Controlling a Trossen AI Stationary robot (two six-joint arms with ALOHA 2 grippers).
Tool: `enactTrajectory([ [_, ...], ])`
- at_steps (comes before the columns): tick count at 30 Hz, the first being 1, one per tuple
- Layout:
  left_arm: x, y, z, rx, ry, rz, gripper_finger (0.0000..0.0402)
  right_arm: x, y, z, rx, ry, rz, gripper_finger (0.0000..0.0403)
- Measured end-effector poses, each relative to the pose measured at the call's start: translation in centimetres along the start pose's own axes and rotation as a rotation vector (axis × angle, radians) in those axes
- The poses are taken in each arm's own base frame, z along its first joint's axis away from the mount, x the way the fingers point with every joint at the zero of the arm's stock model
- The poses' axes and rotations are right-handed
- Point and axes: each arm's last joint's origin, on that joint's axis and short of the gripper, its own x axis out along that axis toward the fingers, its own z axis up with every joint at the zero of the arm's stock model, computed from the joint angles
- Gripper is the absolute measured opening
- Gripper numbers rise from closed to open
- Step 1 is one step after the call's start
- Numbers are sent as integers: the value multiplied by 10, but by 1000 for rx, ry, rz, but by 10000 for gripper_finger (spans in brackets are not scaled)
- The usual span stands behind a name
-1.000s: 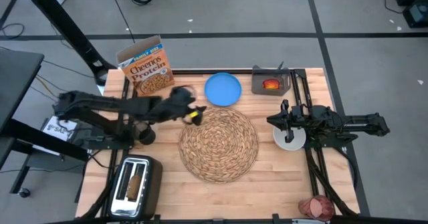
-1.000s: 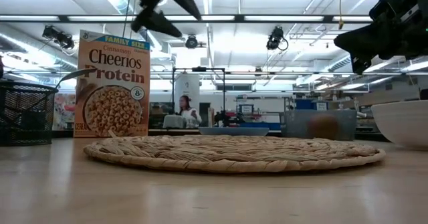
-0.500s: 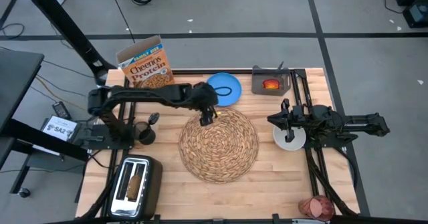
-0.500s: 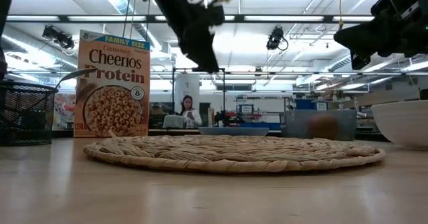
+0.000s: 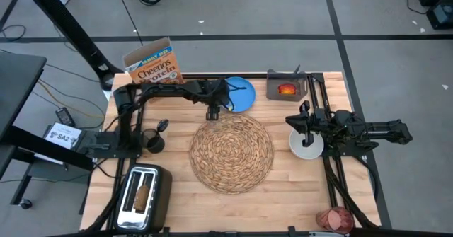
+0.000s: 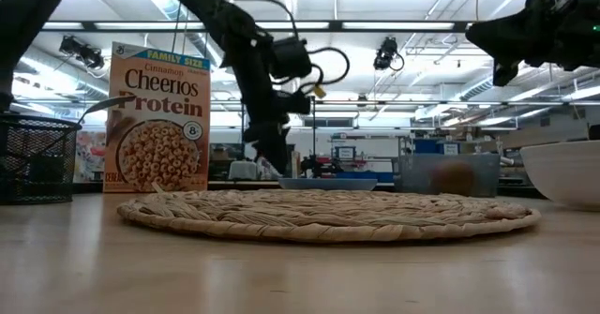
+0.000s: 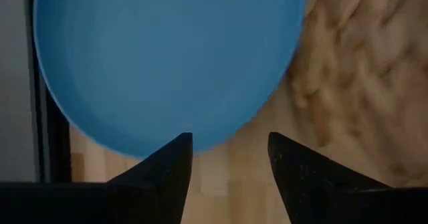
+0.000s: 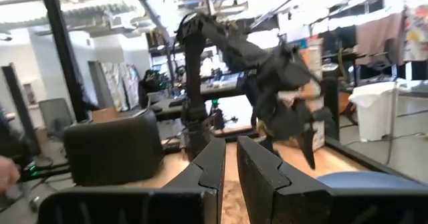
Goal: Arrange a breakfast setting
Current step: Put the blue plate on the brown placemat
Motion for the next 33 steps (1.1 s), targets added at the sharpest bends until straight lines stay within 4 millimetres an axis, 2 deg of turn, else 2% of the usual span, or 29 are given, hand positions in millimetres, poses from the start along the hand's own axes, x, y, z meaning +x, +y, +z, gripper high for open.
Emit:
enactTrajectory([
  [8,34,0,-12,250,61,-39,198,0,-1,3,7,-37,-29,50],
  [13,38,1,-8,286,25,-5,177,0,0,6,18,-70,-27,50],
  [18,39,0,-5,345,11,1,122,0,-1,7,19,-76,-48,50],
  [24,38,-1,-2,410,21,52,23,0,-1,7,-8,-75,-51,50],
  [29,20,-8,9,451,69,165,18,0,-1,8,-7,-90,-49,50],
  [33,-17,-19,23,472,40,229,14,-1,0,14,41,-151,-39,50],
])
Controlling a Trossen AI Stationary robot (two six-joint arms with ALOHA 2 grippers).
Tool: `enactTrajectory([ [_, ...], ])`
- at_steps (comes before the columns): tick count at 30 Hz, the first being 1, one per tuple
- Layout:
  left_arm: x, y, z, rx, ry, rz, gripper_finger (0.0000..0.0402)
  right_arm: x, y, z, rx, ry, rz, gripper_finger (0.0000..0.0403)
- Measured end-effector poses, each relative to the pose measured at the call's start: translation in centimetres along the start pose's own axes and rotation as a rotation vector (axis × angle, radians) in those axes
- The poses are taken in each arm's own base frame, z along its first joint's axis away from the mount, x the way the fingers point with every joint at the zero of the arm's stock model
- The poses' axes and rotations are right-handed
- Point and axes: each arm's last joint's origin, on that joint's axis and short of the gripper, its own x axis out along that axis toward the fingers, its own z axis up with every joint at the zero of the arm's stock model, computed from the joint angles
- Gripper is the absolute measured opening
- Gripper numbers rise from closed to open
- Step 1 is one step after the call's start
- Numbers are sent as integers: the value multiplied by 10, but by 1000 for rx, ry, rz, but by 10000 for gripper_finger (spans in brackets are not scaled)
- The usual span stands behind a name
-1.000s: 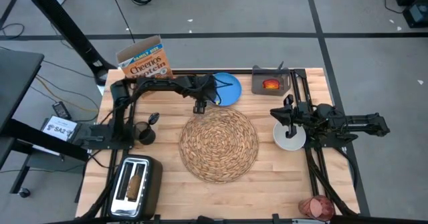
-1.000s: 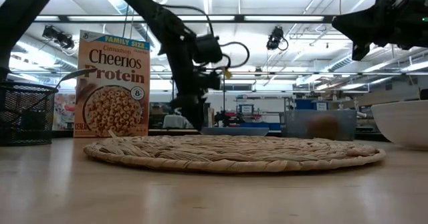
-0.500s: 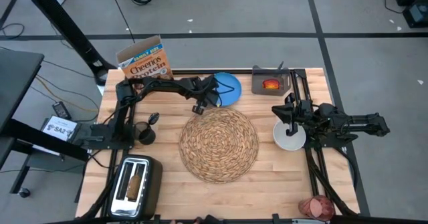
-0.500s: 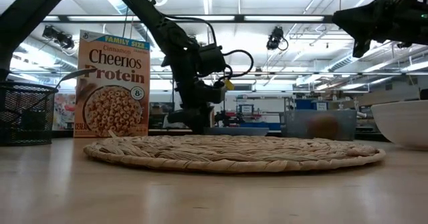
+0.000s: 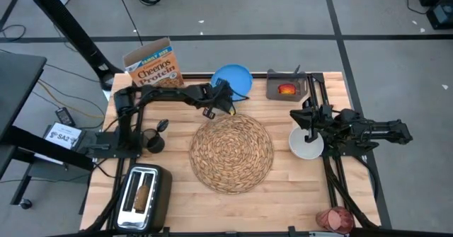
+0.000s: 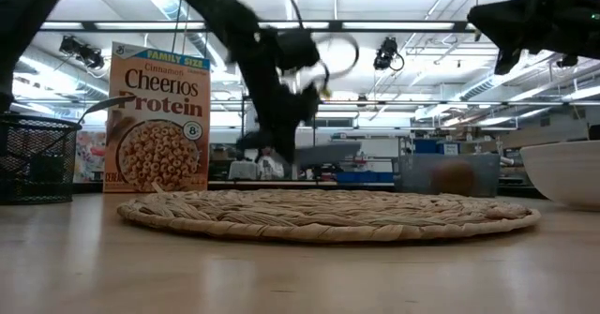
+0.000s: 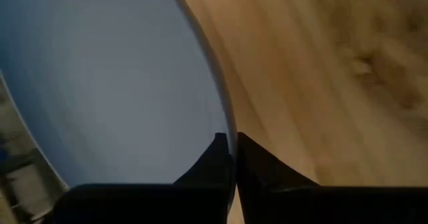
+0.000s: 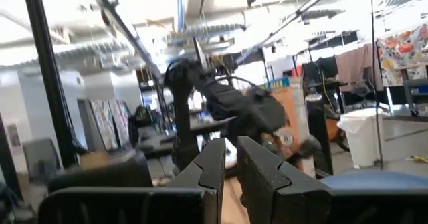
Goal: Arrange a breakfast setting
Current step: Put the blue plate on the brown placemat
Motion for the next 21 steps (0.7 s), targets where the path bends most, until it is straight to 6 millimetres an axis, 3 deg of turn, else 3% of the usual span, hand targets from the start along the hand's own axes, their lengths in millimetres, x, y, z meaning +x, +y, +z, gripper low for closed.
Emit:
enactTrajectory([
  [7,-98,-16,31,-84,-150,26,14,-1,-4,7,-9,-91,-168,50],
  [14,-188,-74,69,-229,-364,-110,14,2,-6,5,24,-50,-228,50],
  [18,-221,-115,91,-253,-452,-272,14,12,-1,17,0,50,-206,50],
  [21,-231,-140,99,-271,-446,-328,15,22,3,27,-33,147,-194,50],
])
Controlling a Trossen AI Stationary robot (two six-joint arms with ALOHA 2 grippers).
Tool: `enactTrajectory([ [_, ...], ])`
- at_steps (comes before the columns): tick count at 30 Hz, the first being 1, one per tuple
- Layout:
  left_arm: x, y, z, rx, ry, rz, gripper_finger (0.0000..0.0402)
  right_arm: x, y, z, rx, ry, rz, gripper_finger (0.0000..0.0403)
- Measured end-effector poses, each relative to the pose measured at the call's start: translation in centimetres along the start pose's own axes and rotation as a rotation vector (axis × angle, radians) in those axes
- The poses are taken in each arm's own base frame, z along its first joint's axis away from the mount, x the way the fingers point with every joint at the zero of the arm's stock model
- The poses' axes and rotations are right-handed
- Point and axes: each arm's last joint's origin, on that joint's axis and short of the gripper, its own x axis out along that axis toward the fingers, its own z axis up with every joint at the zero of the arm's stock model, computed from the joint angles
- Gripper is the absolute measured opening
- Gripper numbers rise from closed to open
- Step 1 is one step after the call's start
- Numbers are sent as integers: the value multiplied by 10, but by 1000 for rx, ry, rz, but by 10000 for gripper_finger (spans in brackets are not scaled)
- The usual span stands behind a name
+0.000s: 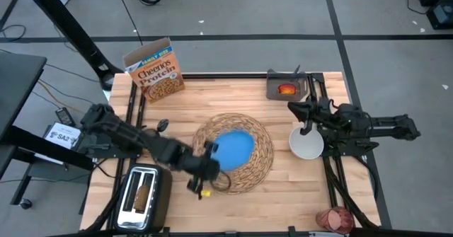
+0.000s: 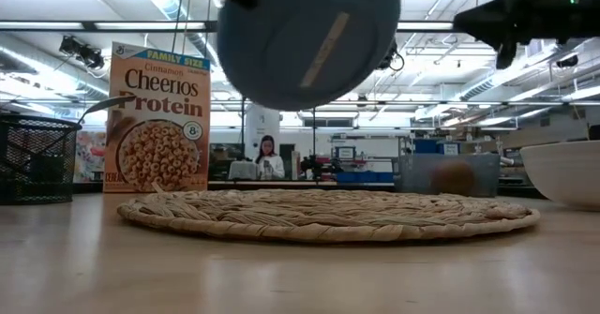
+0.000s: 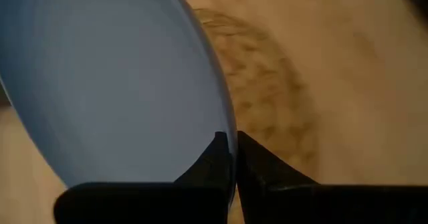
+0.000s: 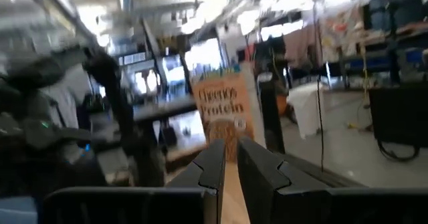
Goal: Arrange a breakfast setting
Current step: Put the blue plate on the brown placemat
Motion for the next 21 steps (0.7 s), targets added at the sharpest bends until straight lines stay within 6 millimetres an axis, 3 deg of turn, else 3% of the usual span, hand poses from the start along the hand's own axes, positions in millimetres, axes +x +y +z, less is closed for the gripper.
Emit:
enactTrajectory([
  [4,12,-26,-3,14,59,-76,15,13,10,18,-48,124,54,50],
  [11,47,-69,-12,338,149,-196,15,38,26,57,-111,459,44,50],
  [16,66,-69,-23,353,262,-200,15,54,44,76,-142,671,162,50],
  [21,68,-64,-27,334,306,-199,15,63,63,61,-141,823,270,50],
])
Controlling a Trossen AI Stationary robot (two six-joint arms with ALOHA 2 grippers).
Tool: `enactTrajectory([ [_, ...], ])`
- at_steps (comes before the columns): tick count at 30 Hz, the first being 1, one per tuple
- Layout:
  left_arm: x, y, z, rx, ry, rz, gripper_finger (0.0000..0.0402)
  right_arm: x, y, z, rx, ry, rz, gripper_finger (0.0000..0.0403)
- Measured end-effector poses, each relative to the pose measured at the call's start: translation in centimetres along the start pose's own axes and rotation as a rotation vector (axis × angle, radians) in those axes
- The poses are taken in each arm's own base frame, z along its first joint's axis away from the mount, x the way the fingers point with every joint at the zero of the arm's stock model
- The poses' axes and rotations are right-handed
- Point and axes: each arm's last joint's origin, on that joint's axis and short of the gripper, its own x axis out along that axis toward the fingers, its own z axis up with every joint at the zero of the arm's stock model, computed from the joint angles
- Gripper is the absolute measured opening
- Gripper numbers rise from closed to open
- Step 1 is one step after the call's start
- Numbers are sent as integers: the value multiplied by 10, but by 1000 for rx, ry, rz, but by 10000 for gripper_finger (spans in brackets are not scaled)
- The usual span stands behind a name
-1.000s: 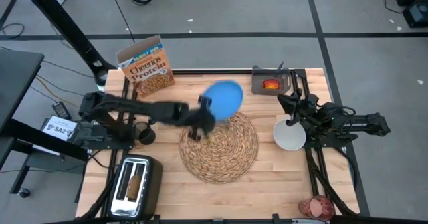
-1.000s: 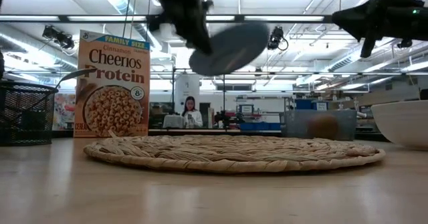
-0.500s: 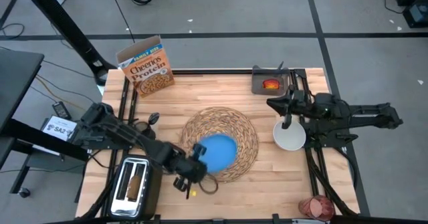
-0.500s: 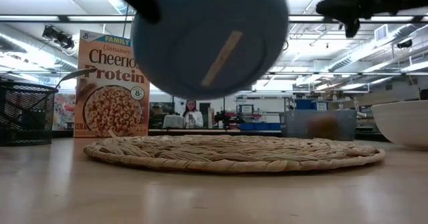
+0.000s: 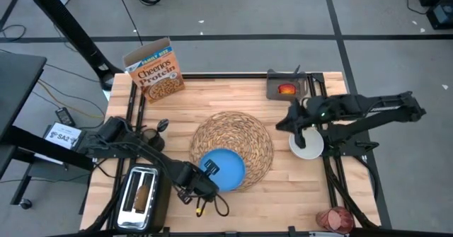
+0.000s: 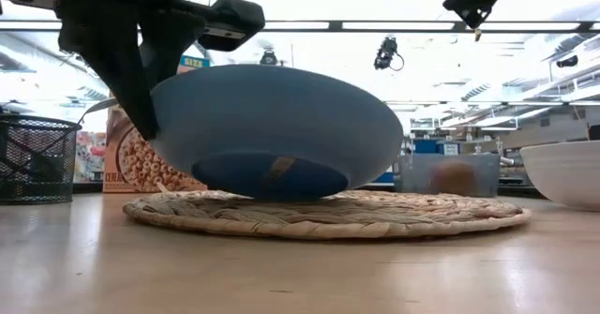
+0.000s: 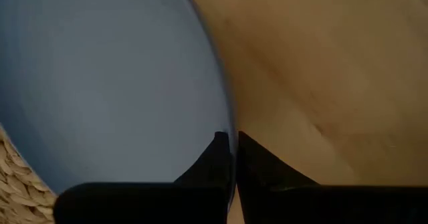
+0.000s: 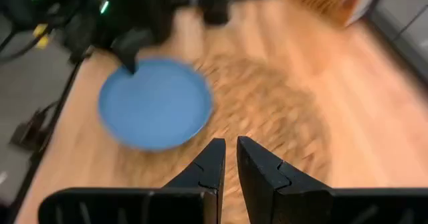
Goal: Arrange a breakfast setting
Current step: Put the blue plate on the brown placemat
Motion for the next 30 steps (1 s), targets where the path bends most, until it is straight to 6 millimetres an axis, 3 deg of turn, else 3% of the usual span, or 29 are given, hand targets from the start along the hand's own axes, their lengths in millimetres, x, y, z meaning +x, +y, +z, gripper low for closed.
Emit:
enactTrajectory([
  [10,-1,-1,-6,10,66,21,15,56,26,-16,-90,250,-33,50],
  [22,0,2,-9,-1,84,9,17,124,34,-41,-216,460,-90,50],
  [30,1,6,-9,-113,79,7,81,167,35,-58,-284,524,-92,50],
])
